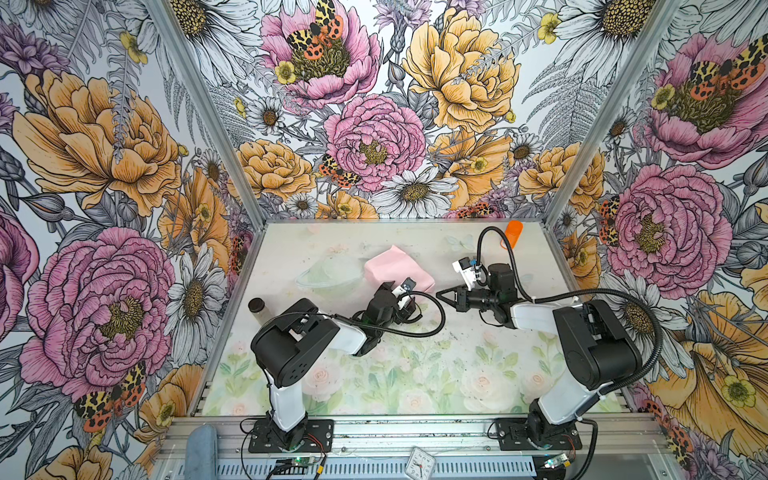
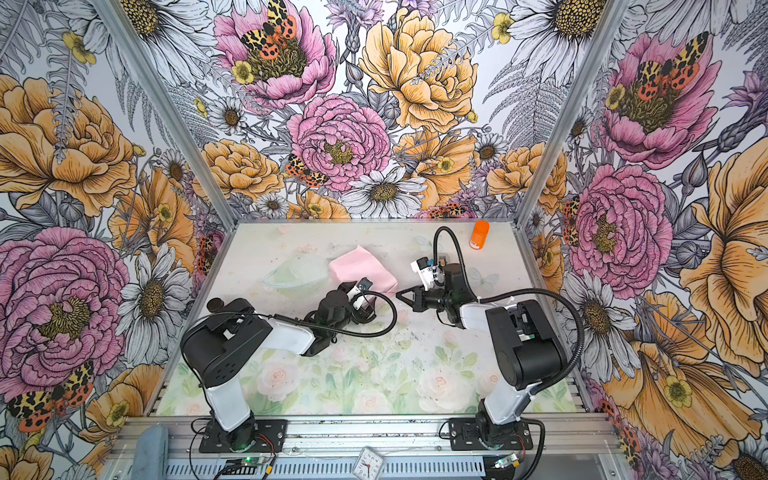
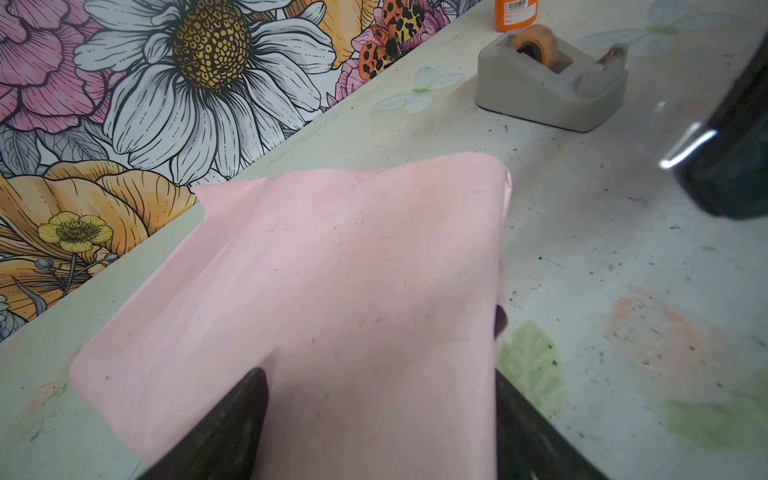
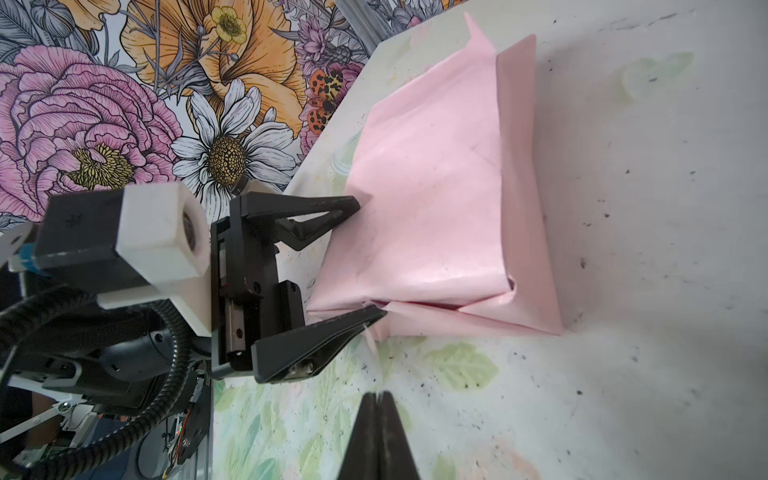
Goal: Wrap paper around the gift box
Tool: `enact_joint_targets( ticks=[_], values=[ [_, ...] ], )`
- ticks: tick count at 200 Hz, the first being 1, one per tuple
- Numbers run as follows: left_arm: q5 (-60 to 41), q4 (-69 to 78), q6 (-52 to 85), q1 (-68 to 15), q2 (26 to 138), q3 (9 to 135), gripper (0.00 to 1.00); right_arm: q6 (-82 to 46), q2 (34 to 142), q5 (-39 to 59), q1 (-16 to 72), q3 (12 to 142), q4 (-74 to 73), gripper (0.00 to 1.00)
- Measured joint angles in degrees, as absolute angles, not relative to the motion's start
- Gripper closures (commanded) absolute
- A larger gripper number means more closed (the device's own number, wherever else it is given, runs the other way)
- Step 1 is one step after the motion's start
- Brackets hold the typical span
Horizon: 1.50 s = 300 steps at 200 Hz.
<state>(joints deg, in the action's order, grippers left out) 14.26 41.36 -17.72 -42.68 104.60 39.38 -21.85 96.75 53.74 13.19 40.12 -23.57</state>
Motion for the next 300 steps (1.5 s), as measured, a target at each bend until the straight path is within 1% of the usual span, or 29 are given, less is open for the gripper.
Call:
enact_joint_targets(
  ticks=[110,300],
  values=[
    [14.26,41.32,-17.72,-42.68,104.57,39.38,0.20,-23.40,103.98,53.82,19.22,44.14,-28.23,1.00],
    [14.26,41.23,-17.72,-42.68,104.57,39.38,0.20,-27.18,109.82,52.82,19.22,45.84,-35.29,1.00]
  ],
)
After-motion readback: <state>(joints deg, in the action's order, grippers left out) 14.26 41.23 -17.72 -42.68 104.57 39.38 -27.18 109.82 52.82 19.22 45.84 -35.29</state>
